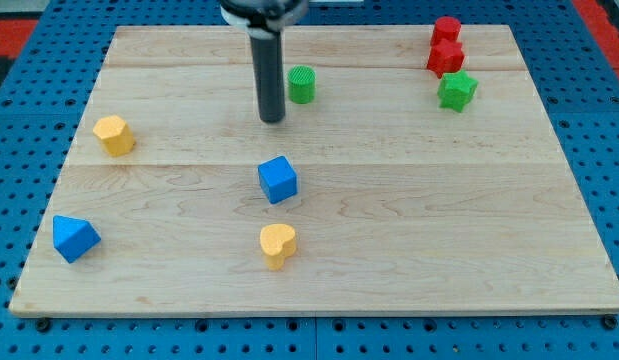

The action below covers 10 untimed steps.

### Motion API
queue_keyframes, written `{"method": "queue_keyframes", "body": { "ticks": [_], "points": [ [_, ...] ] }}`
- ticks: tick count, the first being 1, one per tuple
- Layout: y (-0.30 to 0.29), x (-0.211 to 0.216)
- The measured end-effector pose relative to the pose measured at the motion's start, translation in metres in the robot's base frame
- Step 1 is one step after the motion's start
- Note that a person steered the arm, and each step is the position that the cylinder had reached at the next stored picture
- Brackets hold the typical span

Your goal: Move the green circle to the bottom of the green star

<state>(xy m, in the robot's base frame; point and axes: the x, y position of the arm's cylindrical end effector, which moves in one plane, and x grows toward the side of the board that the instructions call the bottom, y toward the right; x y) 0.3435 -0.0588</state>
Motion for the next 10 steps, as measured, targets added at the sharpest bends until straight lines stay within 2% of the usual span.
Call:
{"method": "queue_keyframes", "body": {
  "ticks": [1, 2, 3, 5, 6, 7, 8, 10],
  "points": [
    [-0.015, -0.057],
    [0.063, -0.059],
    [0.098, -0.02],
    [0.036, -0.026],
    [0.023, 0.004],
    [0.104, 0.019],
    [0.092, 0.019],
    [0.164, 0.041]
  ]
}}
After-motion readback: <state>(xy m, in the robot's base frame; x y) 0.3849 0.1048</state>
